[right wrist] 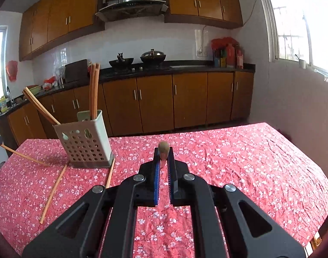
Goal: Organize utensils
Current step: 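Raise the right tool's chopstick upright over the holder while the left tool lifts its chopstick, then open the right tool over the holder while the left tool releases its chopstick inside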
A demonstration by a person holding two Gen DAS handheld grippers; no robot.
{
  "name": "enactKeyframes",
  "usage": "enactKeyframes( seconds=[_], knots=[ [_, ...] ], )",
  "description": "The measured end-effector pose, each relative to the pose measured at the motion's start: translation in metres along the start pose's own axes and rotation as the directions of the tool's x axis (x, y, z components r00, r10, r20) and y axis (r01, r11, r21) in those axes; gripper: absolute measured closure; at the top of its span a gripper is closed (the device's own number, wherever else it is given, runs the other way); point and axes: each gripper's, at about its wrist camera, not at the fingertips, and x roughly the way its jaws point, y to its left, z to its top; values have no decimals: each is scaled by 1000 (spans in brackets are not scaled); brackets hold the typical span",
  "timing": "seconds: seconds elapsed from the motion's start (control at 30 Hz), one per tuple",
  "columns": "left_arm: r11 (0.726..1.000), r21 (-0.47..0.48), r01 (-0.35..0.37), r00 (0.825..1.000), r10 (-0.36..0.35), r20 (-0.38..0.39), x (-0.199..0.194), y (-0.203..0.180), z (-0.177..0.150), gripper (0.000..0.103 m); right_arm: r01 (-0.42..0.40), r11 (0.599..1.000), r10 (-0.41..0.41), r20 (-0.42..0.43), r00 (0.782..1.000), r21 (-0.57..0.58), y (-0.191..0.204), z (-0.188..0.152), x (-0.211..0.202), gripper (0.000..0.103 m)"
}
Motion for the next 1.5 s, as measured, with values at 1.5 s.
enactKeyframes(
  seconds=[1.5],
  knots=[
    [977, 65, 203, 919, -212, 332, 7, -105, 155, 96, -352, 934, 343, 449, 825, -66, 68, 136, -23, 96]
  ],
)
